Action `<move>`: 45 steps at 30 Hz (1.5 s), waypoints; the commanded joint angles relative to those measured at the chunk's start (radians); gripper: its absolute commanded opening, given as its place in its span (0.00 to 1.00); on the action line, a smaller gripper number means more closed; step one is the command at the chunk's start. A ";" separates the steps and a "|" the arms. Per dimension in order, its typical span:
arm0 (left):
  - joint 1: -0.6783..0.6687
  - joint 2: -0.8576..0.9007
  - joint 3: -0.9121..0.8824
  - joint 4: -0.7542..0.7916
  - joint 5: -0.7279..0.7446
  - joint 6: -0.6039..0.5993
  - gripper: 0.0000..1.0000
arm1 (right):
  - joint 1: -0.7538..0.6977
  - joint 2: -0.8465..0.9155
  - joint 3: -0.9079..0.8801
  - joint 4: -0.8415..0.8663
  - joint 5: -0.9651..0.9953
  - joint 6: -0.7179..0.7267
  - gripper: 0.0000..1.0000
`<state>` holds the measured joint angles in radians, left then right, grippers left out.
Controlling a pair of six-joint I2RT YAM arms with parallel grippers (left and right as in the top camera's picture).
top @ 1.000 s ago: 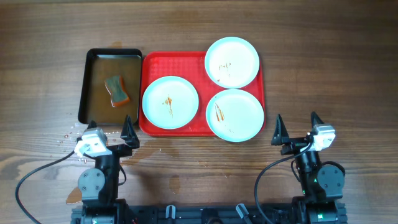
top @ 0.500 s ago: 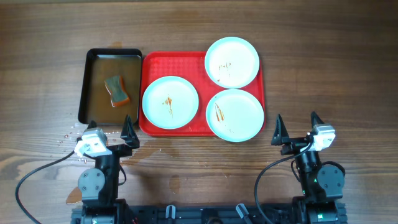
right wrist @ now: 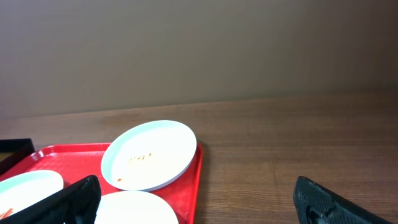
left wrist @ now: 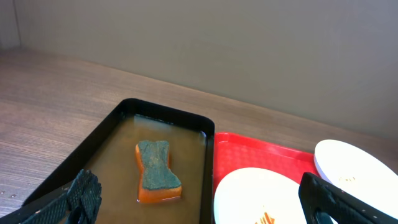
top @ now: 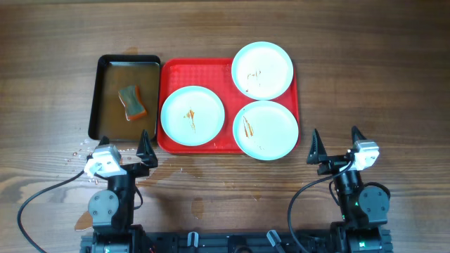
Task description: Clean dirty plates on tray and stack at the side
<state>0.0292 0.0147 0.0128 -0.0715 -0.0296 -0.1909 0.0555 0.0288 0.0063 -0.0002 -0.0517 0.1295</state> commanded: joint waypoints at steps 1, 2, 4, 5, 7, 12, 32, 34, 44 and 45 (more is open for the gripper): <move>0.008 -0.005 -0.007 0.003 -0.013 0.020 1.00 | -0.003 -0.005 -0.001 0.002 -0.012 0.004 1.00; 0.008 -0.005 -0.007 0.003 -0.013 0.020 1.00 | -0.003 -0.005 -0.001 0.002 -0.012 0.003 1.00; 0.008 -0.005 -0.007 0.003 -0.013 0.020 1.00 | -0.003 -0.005 -0.001 0.002 -0.012 0.003 0.99; 0.008 -0.005 -0.007 0.003 -0.013 0.020 1.00 | -0.003 -0.005 -0.001 0.002 -0.013 0.004 1.00; 0.008 -0.005 -0.007 0.003 -0.013 0.020 1.00 | -0.003 -0.005 -0.001 0.002 -0.013 0.004 1.00; 0.008 -0.005 -0.007 0.003 -0.013 0.020 1.00 | -0.003 -0.005 -0.001 0.002 -0.013 0.004 1.00; 0.008 -0.005 -0.007 0.003 -0.013 0.020 1.00 | -0.003 -0.005 -0.001 0.058 -0.074 0.003 1.00; 0.008 -0.005 -0.007 0.003 -0.013 0.020 1.00 | -0.003 -0.005 -0.001 0.066 -0.085 0.005 1.00; 0.008 -0.005 -0.007 0.004 -0.021 0.020 1.00 | -0.003 -0.005 0.016 0.119 -0.098 0.003 0.99; 0.008 -0.005 -0.007 0.004 -0.026 0.020 1.00 | -0.003 -0.005 0.016 0.119 -0.108 0.003 1.00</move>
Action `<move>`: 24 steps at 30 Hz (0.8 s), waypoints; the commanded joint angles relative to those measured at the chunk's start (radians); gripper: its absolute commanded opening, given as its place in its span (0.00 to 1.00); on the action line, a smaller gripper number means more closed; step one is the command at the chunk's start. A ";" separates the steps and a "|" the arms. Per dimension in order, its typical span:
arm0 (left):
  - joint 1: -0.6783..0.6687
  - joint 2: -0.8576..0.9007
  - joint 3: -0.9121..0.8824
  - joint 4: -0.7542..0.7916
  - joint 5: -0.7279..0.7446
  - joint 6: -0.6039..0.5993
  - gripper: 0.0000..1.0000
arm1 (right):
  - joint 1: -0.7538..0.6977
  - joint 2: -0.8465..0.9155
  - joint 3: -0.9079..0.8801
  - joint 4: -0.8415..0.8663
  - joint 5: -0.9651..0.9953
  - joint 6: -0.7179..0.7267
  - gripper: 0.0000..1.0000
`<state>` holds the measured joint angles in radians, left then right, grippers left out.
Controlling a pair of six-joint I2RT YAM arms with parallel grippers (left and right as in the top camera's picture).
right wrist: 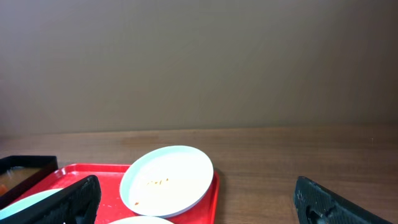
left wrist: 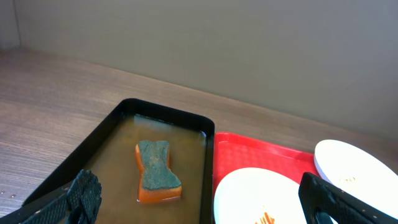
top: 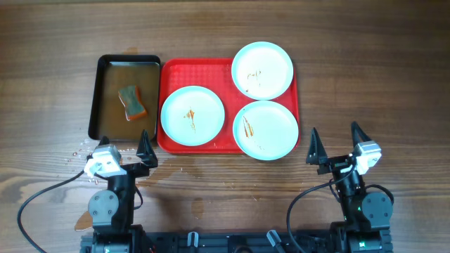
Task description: Clean dirty plates on tray and stack at the side
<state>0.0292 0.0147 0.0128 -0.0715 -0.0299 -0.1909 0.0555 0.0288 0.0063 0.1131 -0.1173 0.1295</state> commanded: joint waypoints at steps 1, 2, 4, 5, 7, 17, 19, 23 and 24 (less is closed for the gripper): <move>0.008 -0.005 -0.007 0.007 -0.034 0.020 1.00 | -0.003 -0.005 0.016 0.006 -0.045 0.004 1.00; 0.008 -0.005 -0.007 0.008 -0.046 0.020 1.00 | -0.003 -0.005 0.016 0.008 -0.046 0.004 1.00; 0.008 -0.005 -0.007 0.008 -0.051 0.020 1.00 | -0.003 -0.005 0.016 0.010 -0.057 0.003 1.00; 0.008 -0.005 -0.007 0.008 -0.051 0.020 1.00 | -0.003 -0.005 0.016 0.009 -0.057 0.001 1.00; 0.008 -0.005 -0.007 0.008 -0.050 0.020 1.00 | -0.003 -0.005 0.016 0.006 -0.057 0.001 1.00; 0.008 -0.005 -0.007 0.013 -0.049 0.020 1.00 | -0.003 -0.005 0.016 0.010 -0.065 0.001 1.00; 0.008 -0.005 -0.007 0.031 -0.049 0.020 1.00 | -0.003 -0.005 0.021 0.013 -0.064 -0.005 1.00; 0.008 -0.005 0.007 0.045 -0.042 0.020 1.00 | -0.003 0.000 0.048 0.013 -0.064 -0.064 1.00; 0.008 -0.005 0.011 0.045 -0.038 0.020 1.00 | -0.003 0.007 0.055 0.013 -0.064 -0.063 1.00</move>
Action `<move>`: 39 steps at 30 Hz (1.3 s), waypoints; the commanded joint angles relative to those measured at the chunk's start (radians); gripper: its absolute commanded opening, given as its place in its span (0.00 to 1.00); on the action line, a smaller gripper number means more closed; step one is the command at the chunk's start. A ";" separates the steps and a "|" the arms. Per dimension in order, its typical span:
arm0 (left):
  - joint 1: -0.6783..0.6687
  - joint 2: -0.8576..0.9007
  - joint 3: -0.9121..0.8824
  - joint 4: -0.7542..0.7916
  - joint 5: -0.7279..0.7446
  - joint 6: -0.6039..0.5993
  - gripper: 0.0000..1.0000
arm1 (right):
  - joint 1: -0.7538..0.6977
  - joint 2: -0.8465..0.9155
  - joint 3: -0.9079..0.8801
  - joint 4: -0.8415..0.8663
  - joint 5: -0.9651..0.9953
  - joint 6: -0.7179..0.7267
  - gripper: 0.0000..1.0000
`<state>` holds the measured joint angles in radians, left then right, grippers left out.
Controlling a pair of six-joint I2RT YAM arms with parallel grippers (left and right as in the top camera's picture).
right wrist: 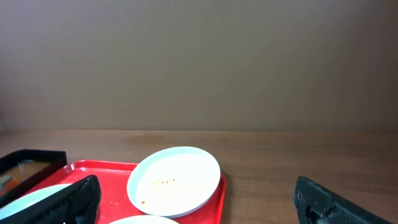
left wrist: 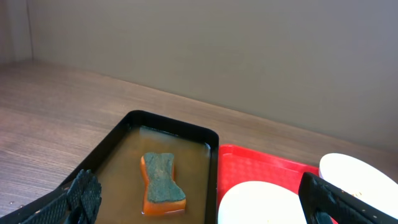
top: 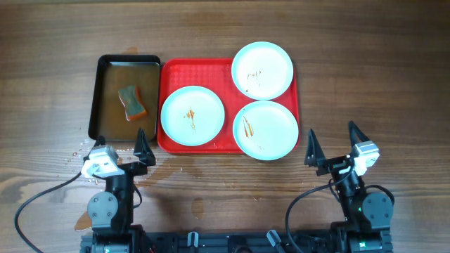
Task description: Clean dirty plates on tray and stack at the side
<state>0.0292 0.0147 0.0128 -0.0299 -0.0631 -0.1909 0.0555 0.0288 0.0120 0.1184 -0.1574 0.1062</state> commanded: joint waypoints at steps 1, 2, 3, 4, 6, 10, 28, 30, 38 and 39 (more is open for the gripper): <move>0.008 -0.005 0.015 0.004 -0.005 0.020 1.00 | -0.003 0.019 0.057 0.008 -0.024 -0.040 1.00; 0.008 -0.005 0.021 0.004 -0.005 0.020 1.00 | -0.003 0.027 0.061 0.008 -0.024 -0.040 1.00; 0.008 -0.005 0.026 0.004 0.001 0.020 1.00 | -0.003 0.041 0.067 0.009 -0.024 -0.040 1.00; 0.008 -0.005 0.032 0.004 0.008 0.020 1.00 | -0.003 0.061 0.076 0.012 -0.024 -0.050 1.00; 0.008 -0.005 0.043 0.003 0.024 0.020 1.00 | -0.003 0.099 0.091 0.030 -0.024 -0.055 1.00; 0.008 0.002 0.064 0.002 0.029 0.020 1.00 | -0.003 0.189 0.132 0.073 -0.029 -0.055 1.00; 0.008 0.475 0.633 -0.388 0.075 0.019 1.00 | -0.003 0.564 0.477 0.015 -0.250 -0.103 1.00; 0.008 0.576 0.761 -0.491 0.085 0.019 1.00 | -0.003 0.612 0.549 -0.049 -0.266 -0.102 1.00; 0.010 1.005 1.170 -0.923 0.159 -0.056 1.00 | -0.003 0.888 0.937 -0.476 -0.309 -0.111 1.00; 0.014 1.053 1.200 -0.966 0.160 -0.069 1.00 | -0.003 0.939 1.003 -0.553 -0.317 -0.127 1.00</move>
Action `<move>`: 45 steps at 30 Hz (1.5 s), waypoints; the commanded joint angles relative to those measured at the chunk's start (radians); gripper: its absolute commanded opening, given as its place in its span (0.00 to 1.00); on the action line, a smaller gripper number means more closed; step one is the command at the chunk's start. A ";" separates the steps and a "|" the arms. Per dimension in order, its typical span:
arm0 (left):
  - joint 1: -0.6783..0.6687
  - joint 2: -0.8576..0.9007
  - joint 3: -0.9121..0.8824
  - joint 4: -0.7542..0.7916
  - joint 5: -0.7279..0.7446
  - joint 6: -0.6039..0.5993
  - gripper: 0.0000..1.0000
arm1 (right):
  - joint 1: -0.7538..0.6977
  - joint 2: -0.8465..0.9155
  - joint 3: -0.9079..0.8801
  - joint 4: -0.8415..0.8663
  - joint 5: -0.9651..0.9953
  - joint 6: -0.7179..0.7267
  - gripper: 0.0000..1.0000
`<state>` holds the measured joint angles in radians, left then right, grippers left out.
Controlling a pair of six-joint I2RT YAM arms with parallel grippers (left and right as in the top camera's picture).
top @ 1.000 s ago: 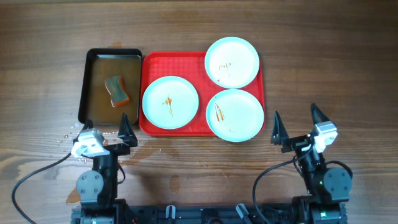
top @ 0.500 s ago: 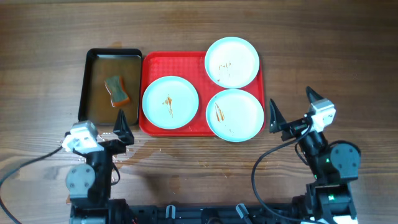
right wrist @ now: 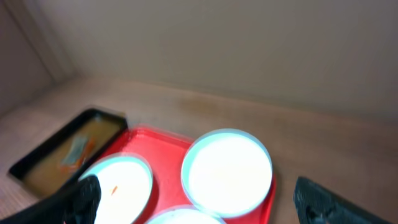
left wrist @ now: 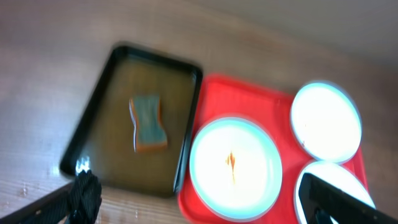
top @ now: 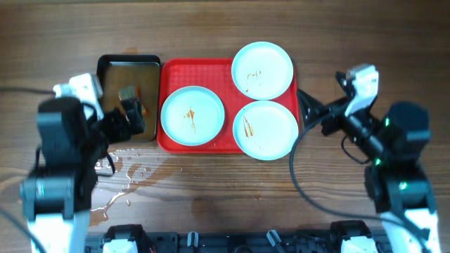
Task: Clean dirty plates on tray and stack at the side
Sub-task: 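Reach left gripper to sponge and right gripper to lower-left plate rim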
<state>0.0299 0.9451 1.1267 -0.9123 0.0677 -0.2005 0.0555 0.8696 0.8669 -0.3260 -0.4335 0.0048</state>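
Note:
Three pale blue plates lie on the red tray (top: 228, 67): a left plate (top: 193, 116) with an orange smear, a far right plate (top: 262, 70) with specks, and a near right plate (top: 266, 130) with streaks. An orange sponge with a green pad (left wrist: 148, 122) floats in the black basin (top: 103, 67) of brown water. My left gripper (top: 126, 119) hangs open over the basin's near right part and partly hides the sponge from overhead. My right gripper (top: 318, 116) is open and empty beside the tray's right edge. Both wrist views are blurred.
Water drops and a wet patch (top: 119, 176) spread over the wooden table in front of the basin. Bare wood lies to the right of the red tray (right wrist: 348, 162) and along the far side.
Both arms have risen from low at the table's front edge. The left gripper is now over the basin and the right is beside the tray's right edge. Both stay open, and the plates and sponge lie unmoved.
Both arms sat low at the front edge, grippers open, looking across the basin and tray. The right wrist view then lifted a little, and after it the left. Now both grippers are high and further forward, looking down on the plates.

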 commanded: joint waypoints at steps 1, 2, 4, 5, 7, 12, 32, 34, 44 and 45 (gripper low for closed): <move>0.021 0.175 0.116 -0.130 0.030 -0.071 1.00 | -0.003 0.148 0.207 -0.177 -0.058 -0.057 1.00; 0.030 0.233 0.137 -0.167 0.033 -0.073 1.00 | -0.003 0.200 0.267 -0.246 -0.079 -0.085 1.00; 0.039 0.299 0.144 -0.183 0.032 -0.071 1.00 | -0.003 0.290 0.367 -0.354 -0.114 -0.119 1.00; 0.042 0.334 0.144 -0.181 0.027 -0.068 1.00 | -0.003 0.336 0.409 -0.382 -0.122 -0.118 1.00; 0.042 0.381 0.144 -0.176 -0.013 -0.068 1.00 | -0.003 0.396 0.431 -0.369 -0.122 -0.105 1.00; 0.042 0.476 0.144 -0.080 -0.038 -0.069 1.00 | -0.002 0.544 0.431 -0.254 -0.238 0.099 1.00; 0.042 0.497 0.144 0.050 -0.017 -0.069 1.00 | 0.471 1.062 0.620 -0.332 0.219 0.326 0.43; 0.042 0.503 0.144 0.049 -0.021 -0.069 1.00 | 0.492 1.105 0.631 -0.321 0.252 0.352 0.37; 0.063 0.599 0.143 0.046 -0.080 -0.146 0.94 | 0.526 1.200 0.631 -0.247 0.277 0.444 0.26; 0.066 0.609 0.143 0.048 -0.080 -0.145 0.94 | 0.526 1.204 0.631 -0.245 0.278 0.449 0.26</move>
<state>0.0772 1.5196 1.2507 -0.8669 0.0113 -0.3119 0.5720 2.0350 1.4754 -0.5781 -0.1814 0.4129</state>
